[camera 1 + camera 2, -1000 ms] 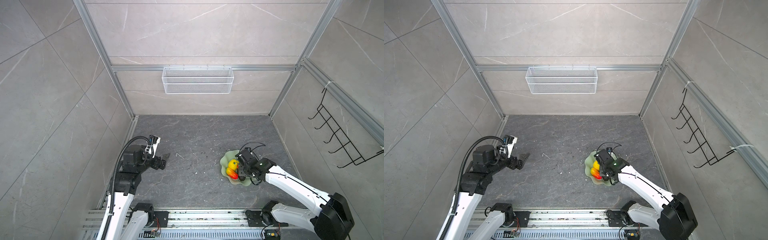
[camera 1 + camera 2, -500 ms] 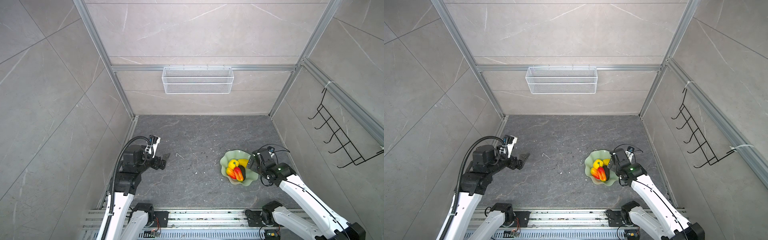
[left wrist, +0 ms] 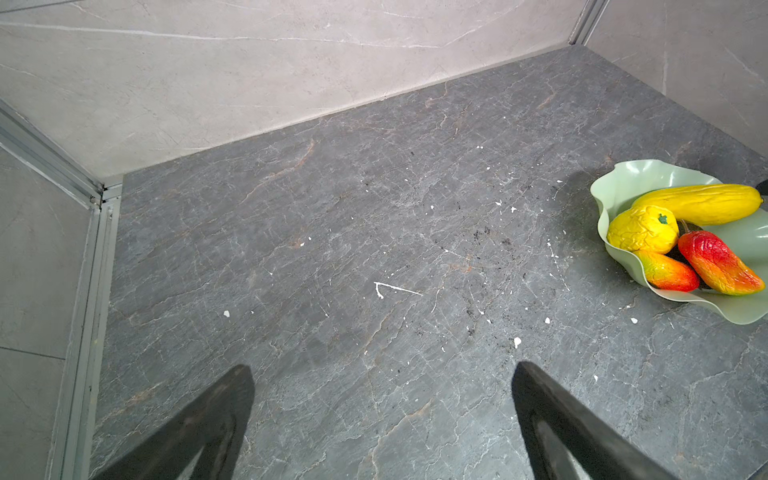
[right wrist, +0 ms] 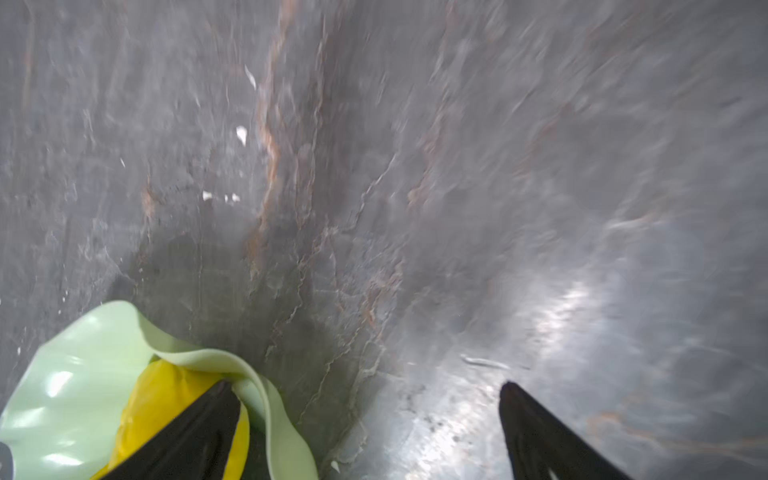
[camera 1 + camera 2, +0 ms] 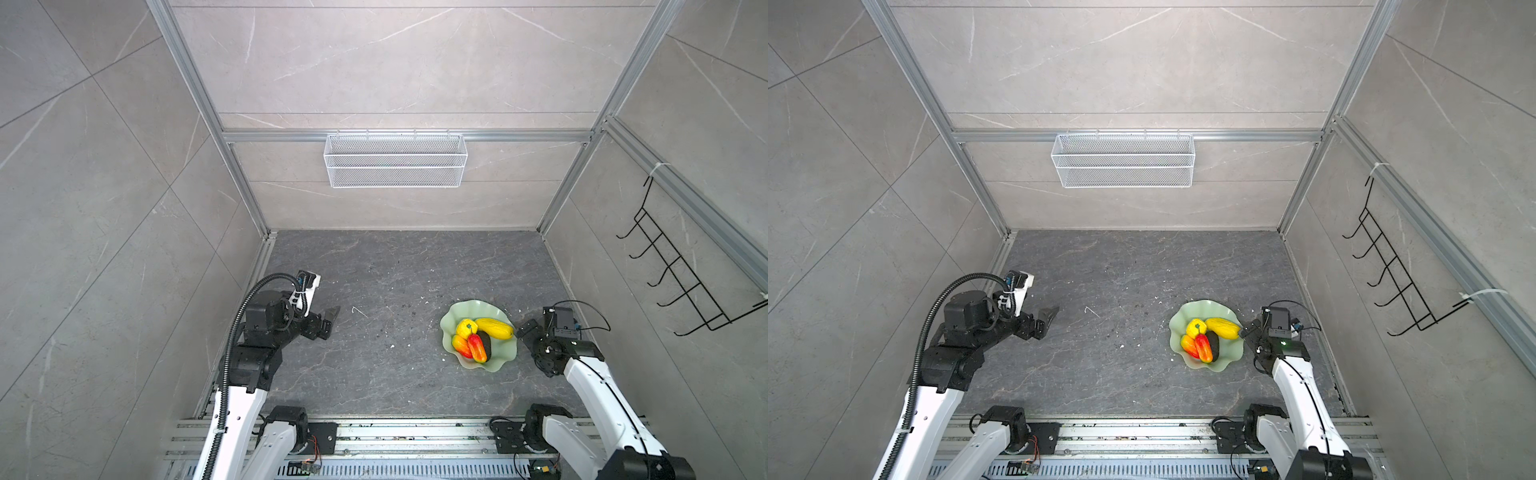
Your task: Place and organize the fake fruits in the fruit bowl
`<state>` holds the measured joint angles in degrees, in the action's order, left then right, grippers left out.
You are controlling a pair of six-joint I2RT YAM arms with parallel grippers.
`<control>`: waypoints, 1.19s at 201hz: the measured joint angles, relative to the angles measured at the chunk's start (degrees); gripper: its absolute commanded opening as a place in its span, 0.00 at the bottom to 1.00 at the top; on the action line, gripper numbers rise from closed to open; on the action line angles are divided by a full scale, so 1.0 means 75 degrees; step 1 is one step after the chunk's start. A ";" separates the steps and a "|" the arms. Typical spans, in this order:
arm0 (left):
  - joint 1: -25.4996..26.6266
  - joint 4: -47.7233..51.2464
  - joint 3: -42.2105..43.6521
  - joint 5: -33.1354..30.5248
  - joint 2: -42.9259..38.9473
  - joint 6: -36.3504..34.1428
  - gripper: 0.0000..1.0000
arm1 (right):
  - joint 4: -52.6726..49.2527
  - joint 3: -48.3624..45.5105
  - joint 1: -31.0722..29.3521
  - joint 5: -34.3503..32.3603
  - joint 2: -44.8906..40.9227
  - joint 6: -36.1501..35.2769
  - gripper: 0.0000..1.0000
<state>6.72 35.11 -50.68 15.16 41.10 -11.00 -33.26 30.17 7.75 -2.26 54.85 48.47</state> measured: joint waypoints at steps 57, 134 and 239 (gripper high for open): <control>0.0000 0.0003 0.0000 0.0000 0.0052 0.0003 1.00 | 0.1329 -0.0460 -0.0003 0.1157 0.0746 0.0356 1.00; 0.0000 0.0003 0.0000 0.0000 0.0082 0.0000 1.00 | 0.2597 -0.0580 -0.0927 0.1629 0.1411 0.0705 1.00; 0.0000 0.0003 0.0000 -0.0003 -0.0003 0.0000 1.00 | 0.3858 0.0172 -0.2742 0.1419 0.2938 0.1189 1.00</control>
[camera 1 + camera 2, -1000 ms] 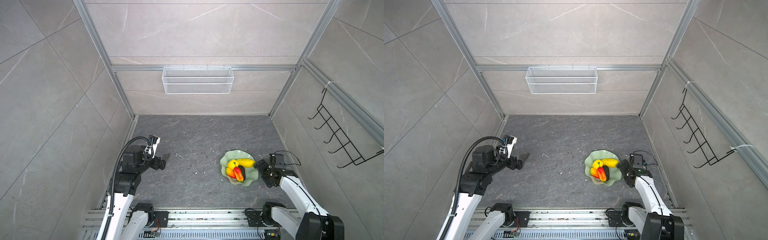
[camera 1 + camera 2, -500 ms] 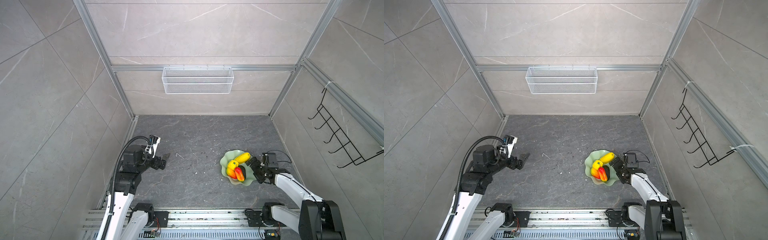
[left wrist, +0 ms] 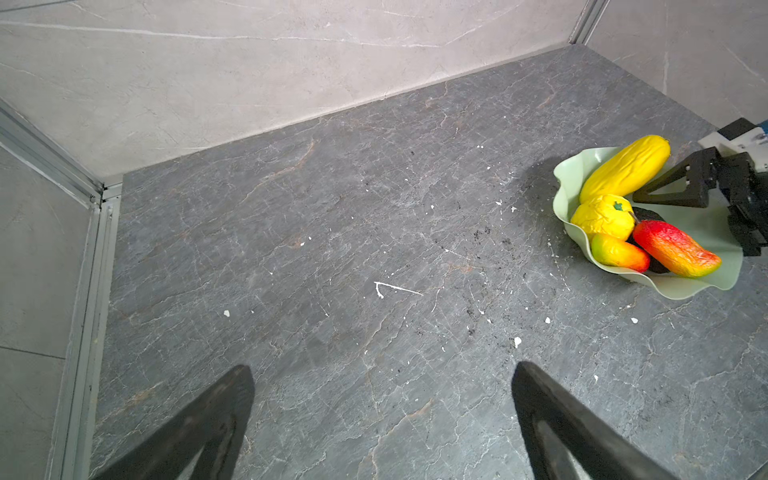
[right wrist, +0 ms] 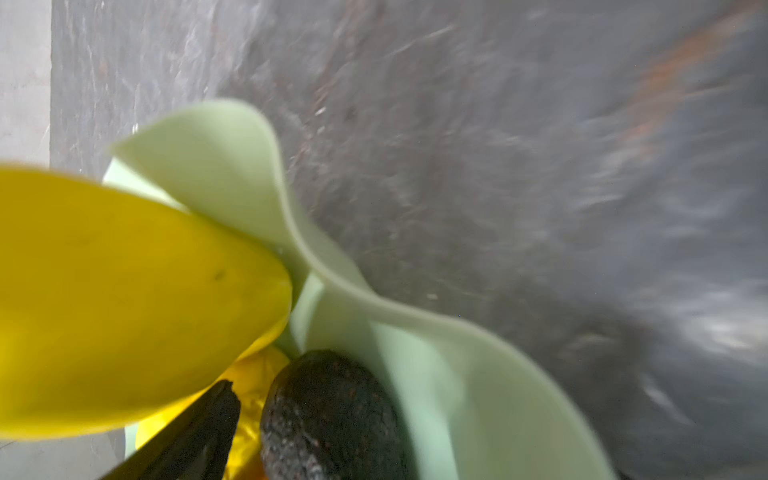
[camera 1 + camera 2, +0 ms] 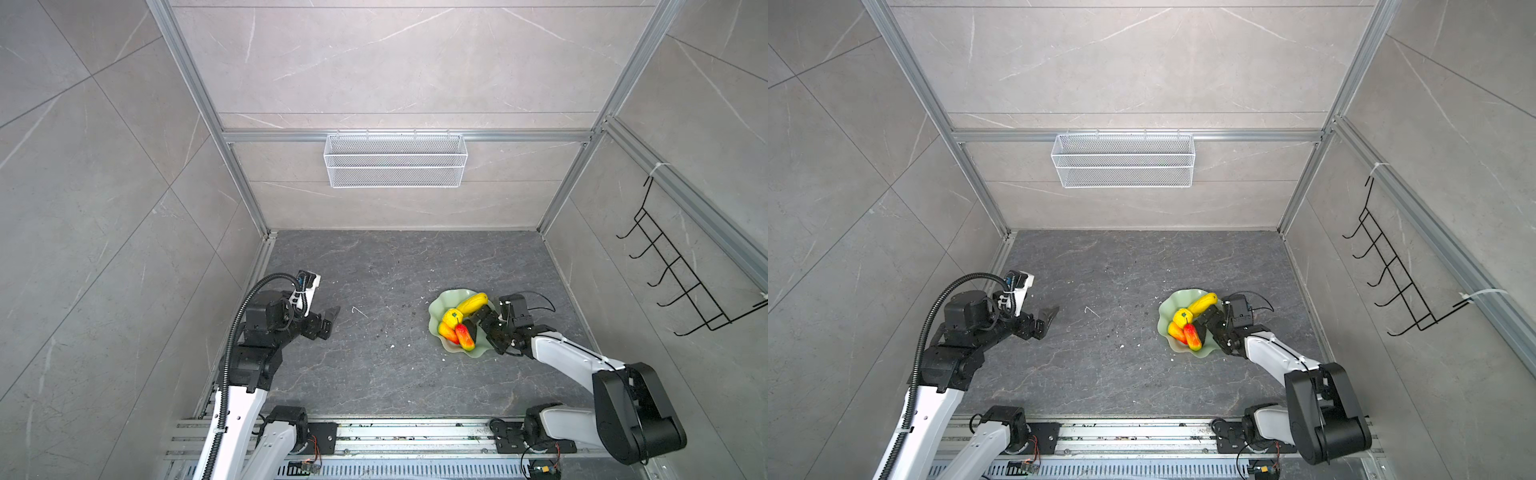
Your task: Place and organize the fake fruits in the fruit bowl
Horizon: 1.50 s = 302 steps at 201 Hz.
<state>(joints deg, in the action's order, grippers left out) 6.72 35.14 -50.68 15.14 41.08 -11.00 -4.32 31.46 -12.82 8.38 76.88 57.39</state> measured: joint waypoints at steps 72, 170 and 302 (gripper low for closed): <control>0.0000 0.0000 0.0000 -0.0003 -0.0038 0.0000 1.00 | 0.0140 0.0787 -0.0886 -0.0271 0.0901 0.0015 1.00; 0.0000 0.0000 0.0000 -0.0009 -0.0029 0.0000 1.00 | -0.2273 0.0953 -0.0860 -0.1247 -0.1542 -0.2264 1.00; 0.0000 -0.3558 0.1641 -0.2632 0.2334 0.2226 1.00 | 0.3095 -0.0933 0.1335 -0.2413 -0.1276 -0.6814 1.00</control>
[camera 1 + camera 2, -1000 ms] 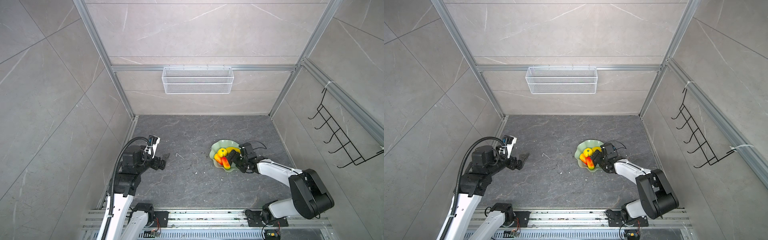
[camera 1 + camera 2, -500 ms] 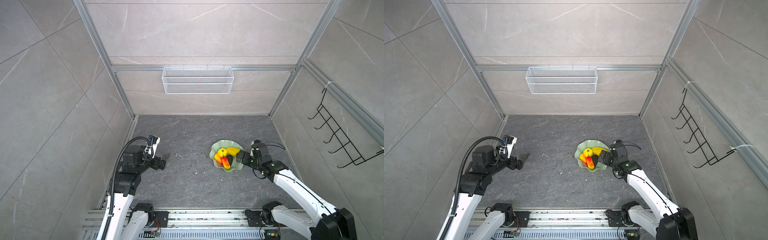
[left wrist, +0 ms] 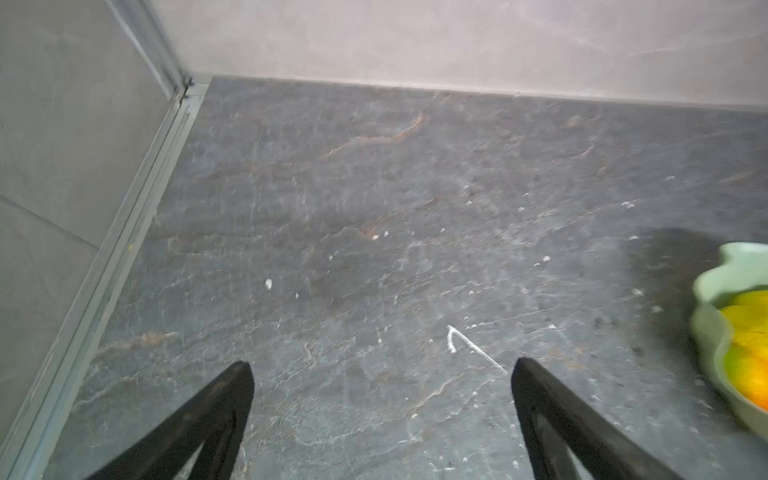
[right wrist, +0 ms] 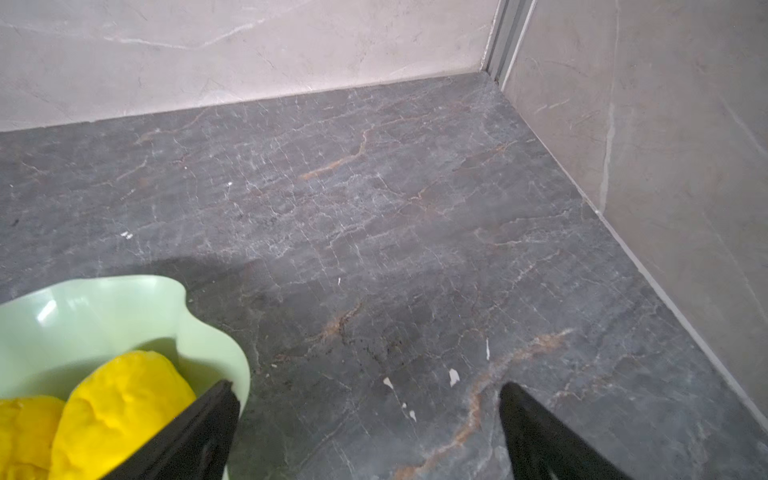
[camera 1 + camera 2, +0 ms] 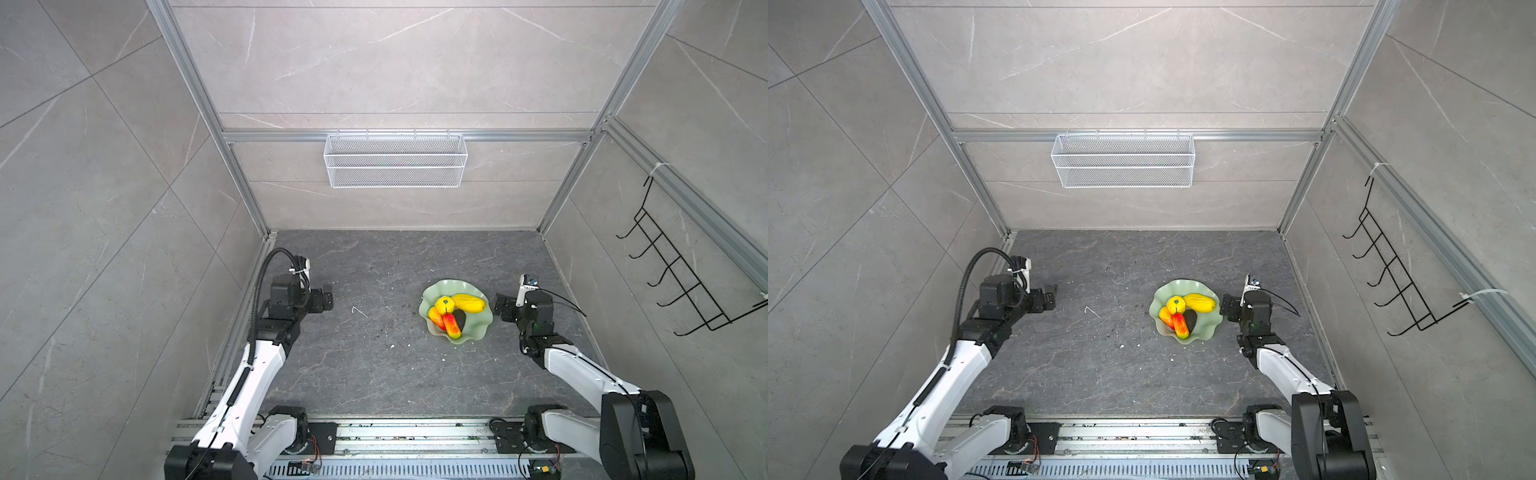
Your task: Place and organize the fake fruits in the fruit bowl
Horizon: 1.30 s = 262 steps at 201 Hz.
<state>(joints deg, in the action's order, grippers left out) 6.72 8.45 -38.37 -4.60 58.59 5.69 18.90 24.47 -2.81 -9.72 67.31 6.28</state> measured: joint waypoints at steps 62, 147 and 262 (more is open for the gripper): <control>-0.0207 -0.4287 0.3063 -0.1513 0.1419 -0.0230 1.00 | 0.2165 -0.0501 -0.0085 0.0131 0.1148 -0.0117 1.00; -0.1125 -0.7026 0.2538 -0.0737 0.3695 -0.0644 1.00 | 0.4310 -0.0801 -0.0058 0.0096 0.2608 -0.0219 1.00; -0.1131 -0.7192 0.2532 -0.0557 0.3695 -0.0644 1.00 | 0.4377 -0.0790 -0.0058 0.0108 0.2608 -0.0265 1.00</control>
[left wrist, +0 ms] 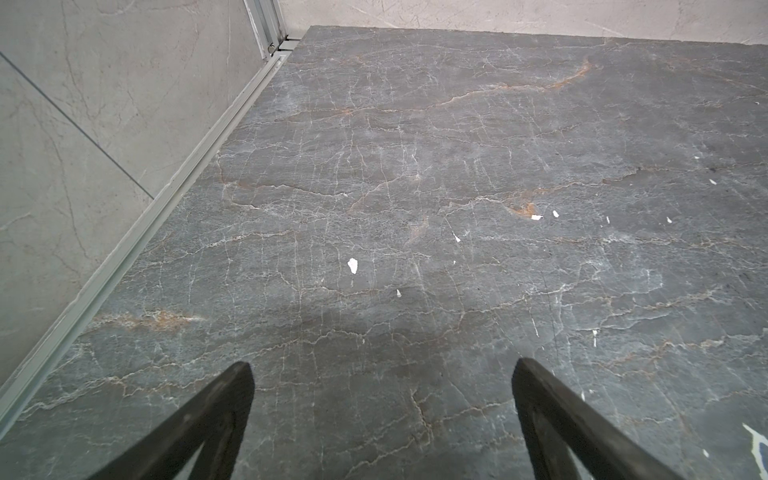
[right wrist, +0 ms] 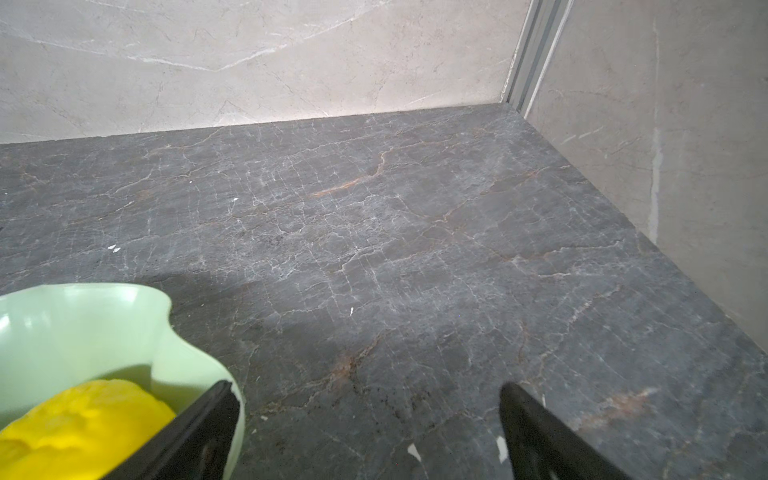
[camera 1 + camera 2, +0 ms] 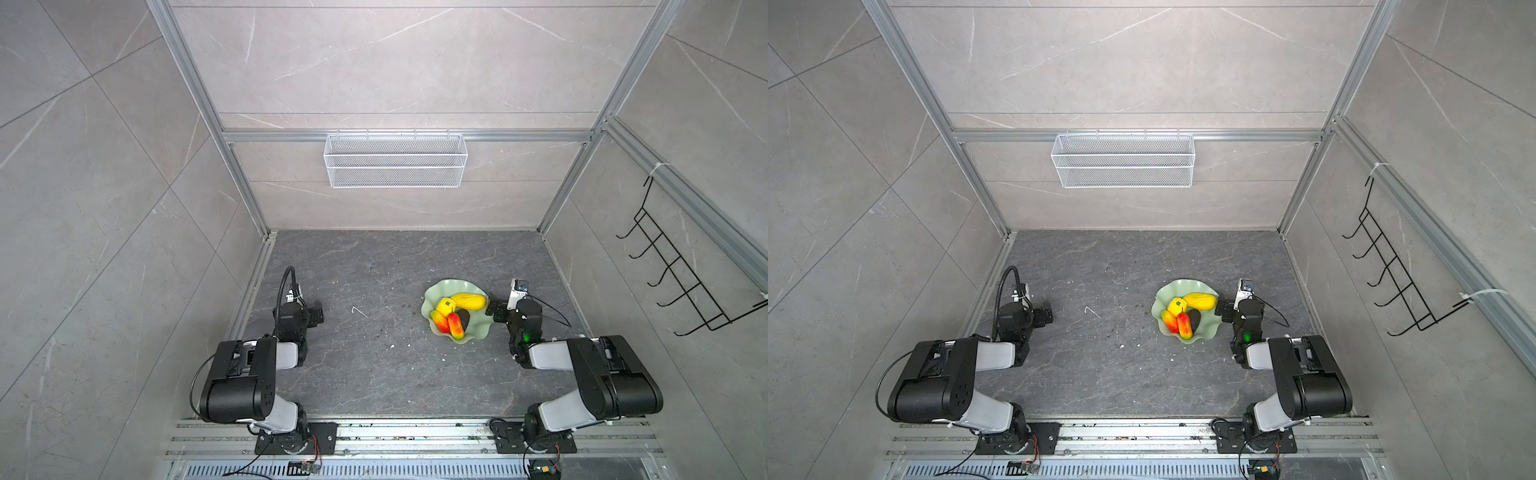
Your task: Place and organize the fake fruits in the fruit bowl
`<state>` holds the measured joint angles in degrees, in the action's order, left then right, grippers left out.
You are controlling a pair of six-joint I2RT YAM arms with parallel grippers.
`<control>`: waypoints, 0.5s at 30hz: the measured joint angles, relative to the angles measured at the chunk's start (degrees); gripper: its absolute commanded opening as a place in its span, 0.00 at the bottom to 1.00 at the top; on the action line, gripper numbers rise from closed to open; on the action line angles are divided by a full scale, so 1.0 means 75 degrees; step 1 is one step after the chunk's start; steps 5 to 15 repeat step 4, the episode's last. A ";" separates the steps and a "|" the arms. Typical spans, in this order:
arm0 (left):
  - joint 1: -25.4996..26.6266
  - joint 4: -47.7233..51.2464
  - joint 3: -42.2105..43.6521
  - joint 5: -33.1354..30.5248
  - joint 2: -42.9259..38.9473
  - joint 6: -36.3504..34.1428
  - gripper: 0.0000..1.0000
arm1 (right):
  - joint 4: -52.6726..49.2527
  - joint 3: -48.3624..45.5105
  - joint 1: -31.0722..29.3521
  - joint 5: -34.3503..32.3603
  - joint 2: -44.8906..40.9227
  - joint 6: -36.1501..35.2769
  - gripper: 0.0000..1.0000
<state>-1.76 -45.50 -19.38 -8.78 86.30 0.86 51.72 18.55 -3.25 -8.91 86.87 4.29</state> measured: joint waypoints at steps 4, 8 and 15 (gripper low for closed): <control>0.0000 0.0000 0.0000 0.0000 0.0000 0.0000 1.00 | 0.0003 0.0029 0.0000 0.0146 0.0003 -0.0079 1.00; 0.0000 0.0000 0.0000 0.0000 0.0000 0.0000 1.00 | 0.0003 0.0029 0.0000 0.0146 0.0003 -0.0079 1.00; 0.0000 0.0000 0.0000 0.0000 0.0000 0.0000 1.00 | 0.0003 0.0029 0.0000 0.0146 0.0003 -0.0079 1.00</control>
